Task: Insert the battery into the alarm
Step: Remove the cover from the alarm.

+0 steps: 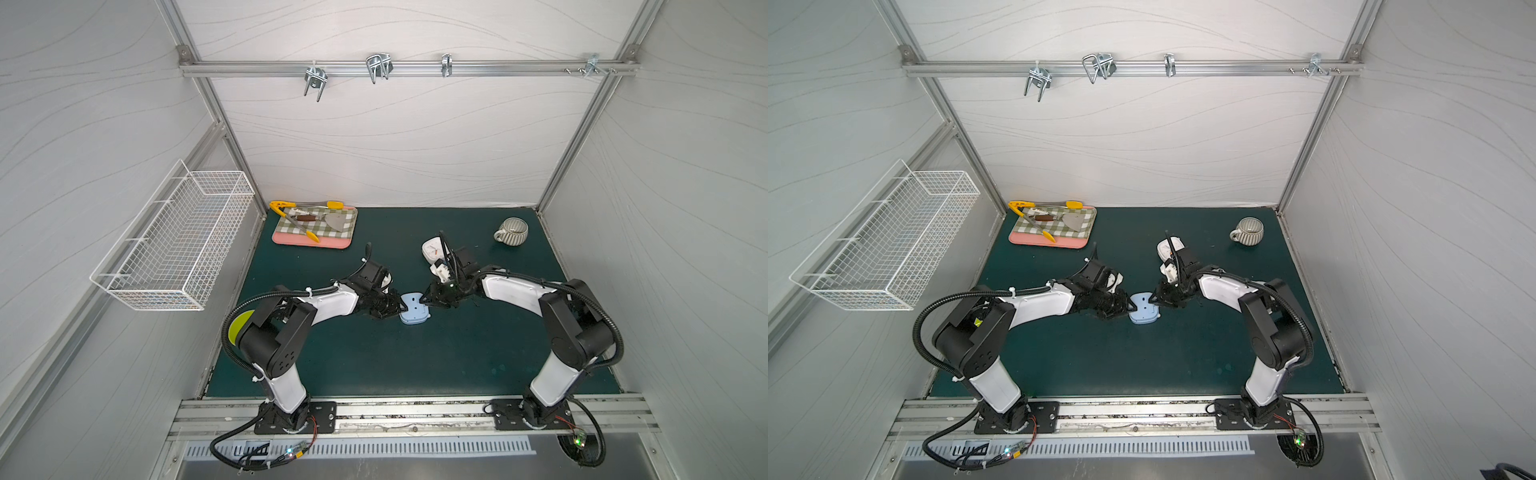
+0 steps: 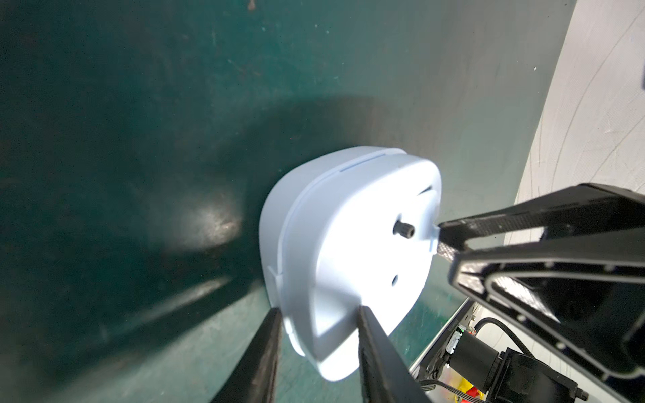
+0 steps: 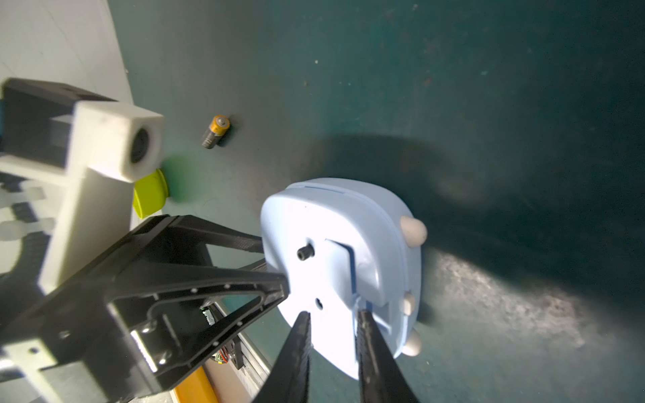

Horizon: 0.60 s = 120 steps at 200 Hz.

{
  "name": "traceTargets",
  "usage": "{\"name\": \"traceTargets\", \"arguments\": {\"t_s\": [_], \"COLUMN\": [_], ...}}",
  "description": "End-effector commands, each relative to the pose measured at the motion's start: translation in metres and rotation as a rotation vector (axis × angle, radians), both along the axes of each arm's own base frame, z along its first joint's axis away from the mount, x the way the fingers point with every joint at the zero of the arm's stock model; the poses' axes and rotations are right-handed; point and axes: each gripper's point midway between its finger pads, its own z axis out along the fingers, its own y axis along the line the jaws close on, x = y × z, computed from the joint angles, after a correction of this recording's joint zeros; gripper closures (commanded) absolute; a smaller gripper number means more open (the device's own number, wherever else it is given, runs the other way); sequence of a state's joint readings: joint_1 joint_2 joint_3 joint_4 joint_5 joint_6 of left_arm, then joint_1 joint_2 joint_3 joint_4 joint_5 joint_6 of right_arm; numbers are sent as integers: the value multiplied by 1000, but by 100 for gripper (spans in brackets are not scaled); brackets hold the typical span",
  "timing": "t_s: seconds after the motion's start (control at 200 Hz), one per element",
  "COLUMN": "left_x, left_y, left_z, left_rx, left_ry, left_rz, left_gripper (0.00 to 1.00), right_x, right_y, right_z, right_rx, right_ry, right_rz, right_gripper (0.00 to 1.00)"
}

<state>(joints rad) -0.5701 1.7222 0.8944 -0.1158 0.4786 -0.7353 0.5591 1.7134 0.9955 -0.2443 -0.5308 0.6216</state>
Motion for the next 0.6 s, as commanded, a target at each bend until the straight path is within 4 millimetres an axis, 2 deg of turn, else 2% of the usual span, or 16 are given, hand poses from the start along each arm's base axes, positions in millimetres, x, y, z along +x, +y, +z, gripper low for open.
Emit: {"name": "traceTargets", "arguments": {"t_s": [0.0, 0.265, 0.37, 0.48, 0.595], "left_x": [1, 1, 1, 2, 3], "left_y": [2, 2, 2, 3, 3], "left_z": [-14, -13, -13, -14, -13], "left_rx": [48, 45, 44, 43, 42], "left_ry": [27, 27, 28, 28, 26], "left_rz": [6, 5, 5, 8, 8], "left_gripper": [63, 63, 63, 63, 63], "right_x": [-5, -7, -5, -3, -1], "right_y": [18, 6, 9, 10, 8], "right_z": [26, -1, 8, 23, 25], "right_rx": [112, -2, 28, 59, 40], "right_ry": [-41, 18, -14, -66, -79], "right_rz": [55, 36, 44, 47, 40], "right_gripper": [75, 75, 73, 66, 61]}}
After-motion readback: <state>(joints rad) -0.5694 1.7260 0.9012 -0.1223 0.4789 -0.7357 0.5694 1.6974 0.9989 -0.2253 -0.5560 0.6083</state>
